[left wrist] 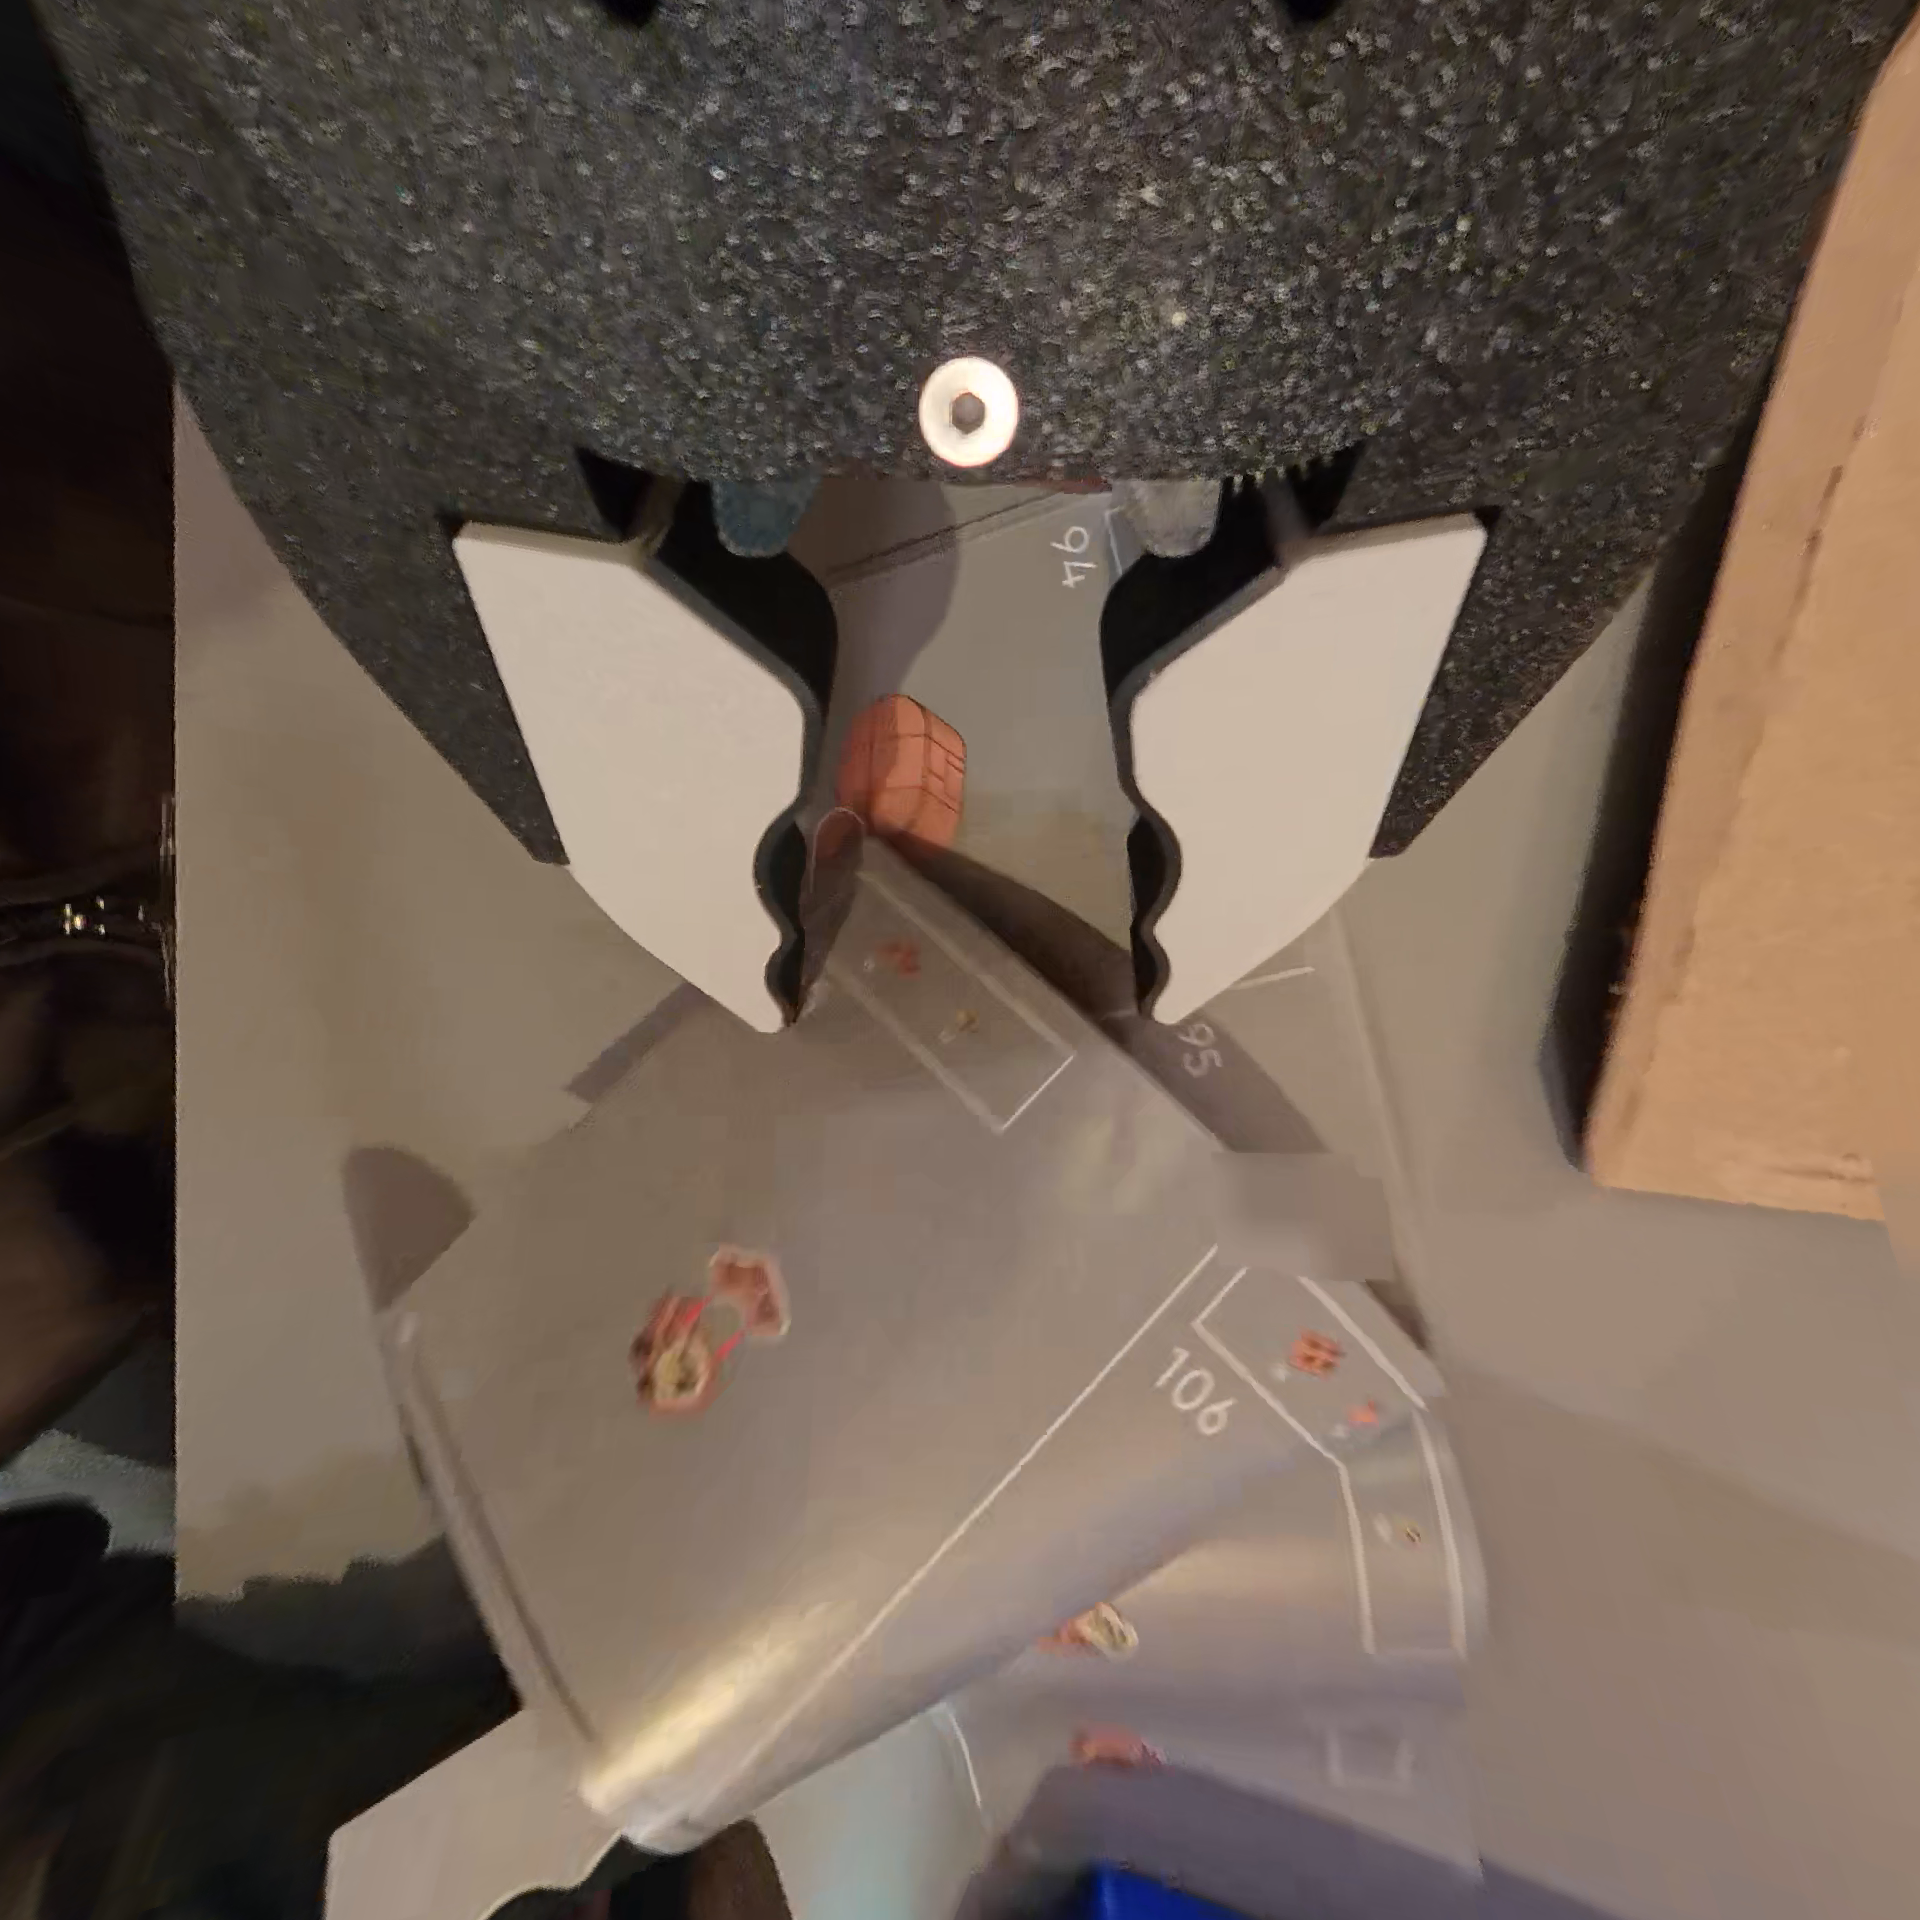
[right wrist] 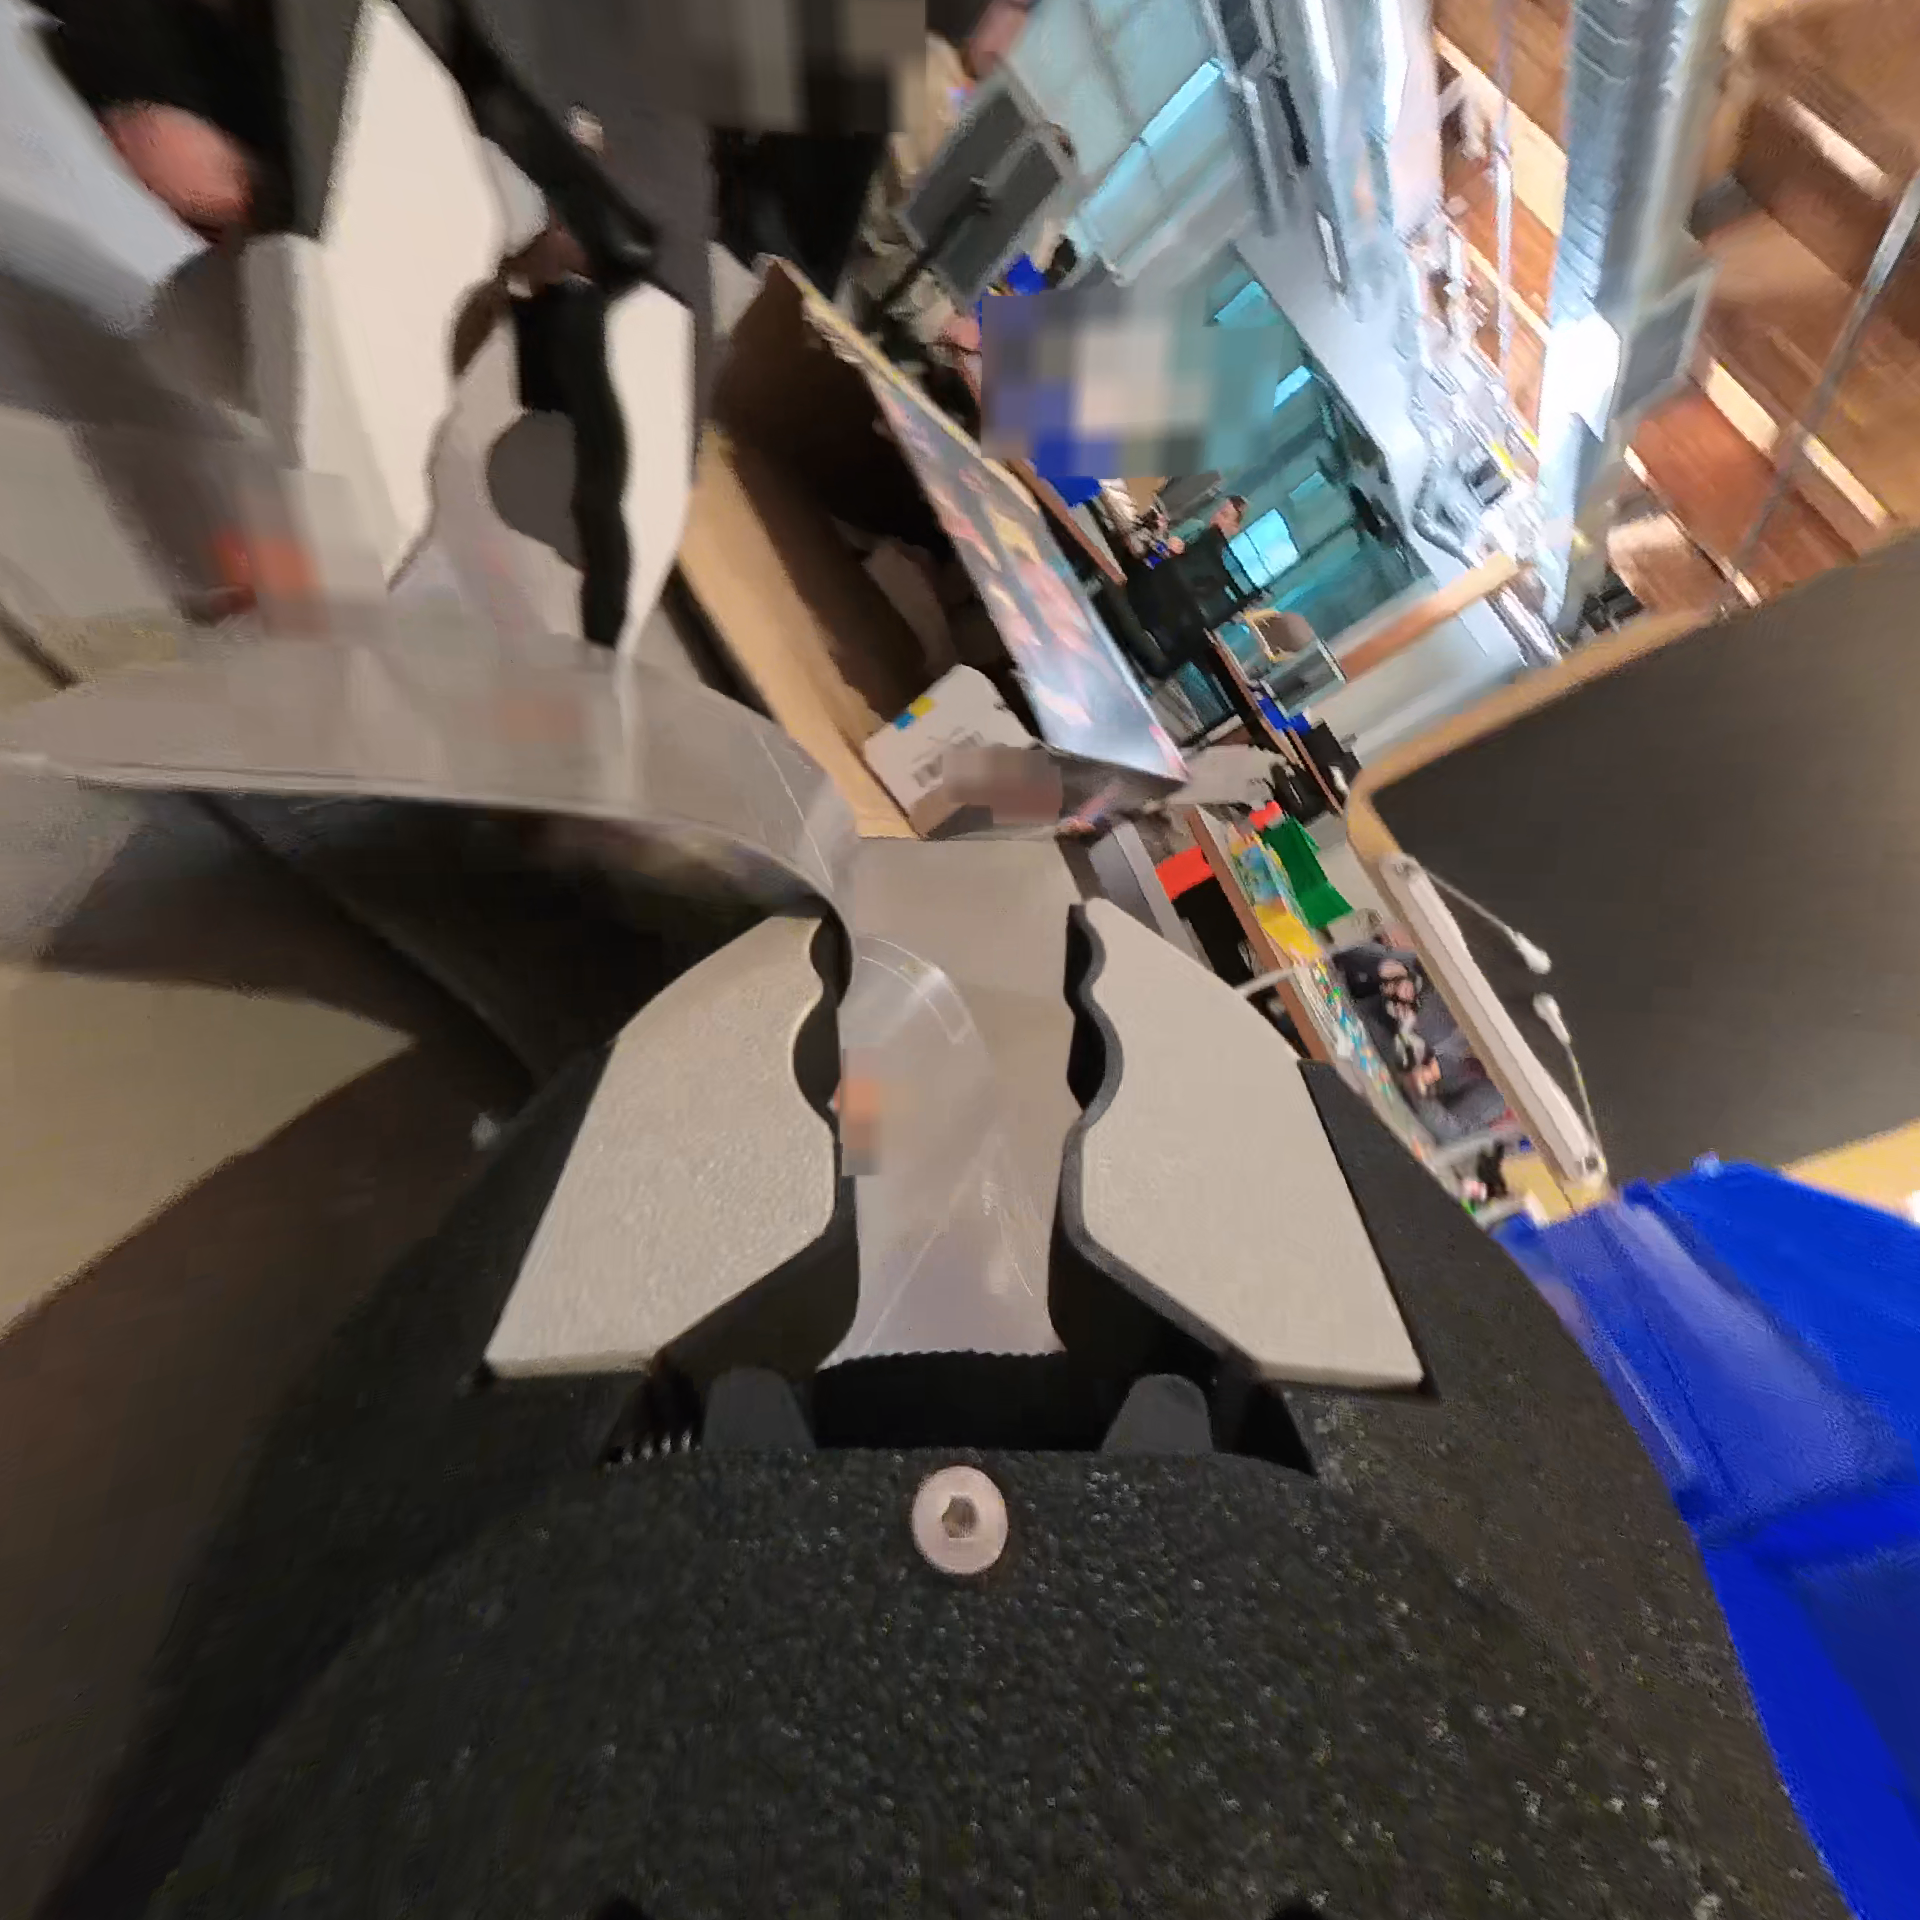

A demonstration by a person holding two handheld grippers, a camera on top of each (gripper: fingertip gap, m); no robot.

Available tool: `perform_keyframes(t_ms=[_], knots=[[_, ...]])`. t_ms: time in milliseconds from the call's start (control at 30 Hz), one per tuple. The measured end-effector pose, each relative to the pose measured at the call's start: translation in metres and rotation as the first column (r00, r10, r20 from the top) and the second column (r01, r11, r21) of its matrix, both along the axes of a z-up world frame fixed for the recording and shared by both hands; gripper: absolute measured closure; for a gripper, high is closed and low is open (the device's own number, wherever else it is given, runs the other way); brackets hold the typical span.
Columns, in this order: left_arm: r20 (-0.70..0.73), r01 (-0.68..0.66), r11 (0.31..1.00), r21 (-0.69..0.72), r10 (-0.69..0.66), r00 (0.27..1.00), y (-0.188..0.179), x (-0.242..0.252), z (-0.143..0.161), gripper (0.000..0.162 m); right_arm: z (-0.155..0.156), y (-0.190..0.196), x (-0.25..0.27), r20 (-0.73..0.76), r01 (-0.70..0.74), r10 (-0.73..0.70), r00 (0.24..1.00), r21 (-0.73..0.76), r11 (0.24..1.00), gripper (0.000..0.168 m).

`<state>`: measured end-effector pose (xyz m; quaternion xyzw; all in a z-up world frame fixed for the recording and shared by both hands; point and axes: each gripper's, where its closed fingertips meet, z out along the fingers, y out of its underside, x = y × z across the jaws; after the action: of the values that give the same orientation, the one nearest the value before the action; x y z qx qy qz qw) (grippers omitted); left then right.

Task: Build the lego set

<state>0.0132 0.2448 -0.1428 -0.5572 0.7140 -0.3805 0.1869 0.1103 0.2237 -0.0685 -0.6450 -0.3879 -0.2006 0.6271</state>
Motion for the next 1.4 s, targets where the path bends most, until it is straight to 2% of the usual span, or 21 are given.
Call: perform_keyframes(t_ms=[167,300,600,1033,1400], knots=[[0.170,-0.117,0.993,-0.005,0.117,0.979,0.024,0.011,0.029,0.099,0.016,0.007,0.039,-0.125,0.144,-0.141,0.982,0.019,0.989,0.126],[0.237,-0.209,0.978,-0.017,0.207,0.949,0.042,0.013,0.040,0.099,0.018,0.008,0.060,-0.143,0.229,-0.225,0.964,0.012,0.973,0.130],[0.199,-0.356,0.934,-0.003,0.350,0.915,0.072,0.011,0.031,0.100,0.021,0.005,0.083,-0.038,0.342,-0.340,0.940,0.064,0.938,0.130],[0.150,-0.369,0.927,0.066,0.356,0.922,0.074,0.012,0.015,0.101,0.017,0.002,0.095,-0.062,0.366,-0.363,0.930,0.038,0.930,0.141],[0.142,-0.440,0.890,0.119,0.423,0.895,0.089,0.010,0.010,0.104,0.015,0.002,0.101,-0.064,0.393,-0.391,0.918,0.038,0.919,0.154]])
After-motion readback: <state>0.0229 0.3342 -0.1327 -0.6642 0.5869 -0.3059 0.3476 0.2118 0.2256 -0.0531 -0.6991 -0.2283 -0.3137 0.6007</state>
